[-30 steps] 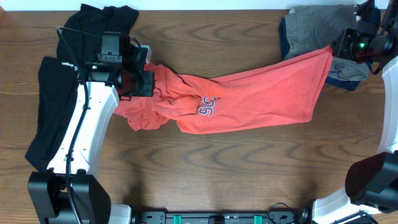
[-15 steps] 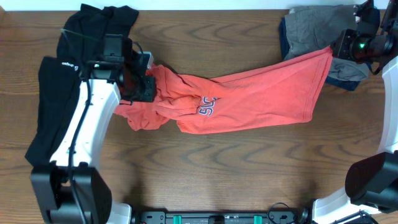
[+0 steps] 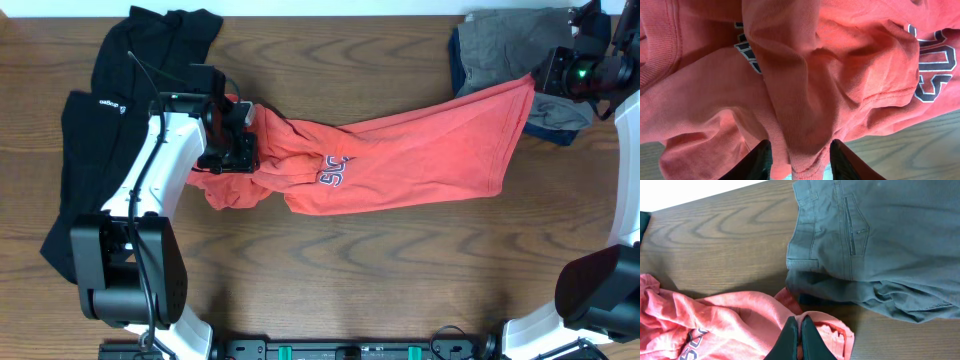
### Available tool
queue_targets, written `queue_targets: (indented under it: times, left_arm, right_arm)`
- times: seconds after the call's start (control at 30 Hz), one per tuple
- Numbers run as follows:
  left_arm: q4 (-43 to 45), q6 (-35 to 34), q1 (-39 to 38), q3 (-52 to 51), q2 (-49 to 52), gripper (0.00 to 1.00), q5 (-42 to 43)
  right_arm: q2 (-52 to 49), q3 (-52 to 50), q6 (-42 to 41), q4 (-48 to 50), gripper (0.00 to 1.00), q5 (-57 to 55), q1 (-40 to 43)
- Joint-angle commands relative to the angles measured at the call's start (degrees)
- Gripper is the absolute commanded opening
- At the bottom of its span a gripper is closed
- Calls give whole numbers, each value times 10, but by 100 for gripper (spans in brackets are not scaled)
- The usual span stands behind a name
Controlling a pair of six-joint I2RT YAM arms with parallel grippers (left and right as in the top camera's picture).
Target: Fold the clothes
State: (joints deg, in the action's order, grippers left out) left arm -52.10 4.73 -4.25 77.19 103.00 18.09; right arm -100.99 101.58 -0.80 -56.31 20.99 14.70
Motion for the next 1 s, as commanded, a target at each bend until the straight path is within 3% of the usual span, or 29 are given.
queue_targets:
  times: [0.0,0.5,0.67,0.97]
  left_arm:
    - [-1,3,-1,-5,7,39,8]
    - [17,3,-28,-5,7,35,12]
    - [21,-3,-28,-5,7,28,12]
    - [23,-3,-28,-9,8,28,0]
  right_arm:
    - [2,10,9,0,1,-2,-5]
    - [2,10,13,0,1,-2,-5]
    - [2,10,13,0,1,-2,-5]
    - [2,10,14,0,1,-2,-5]
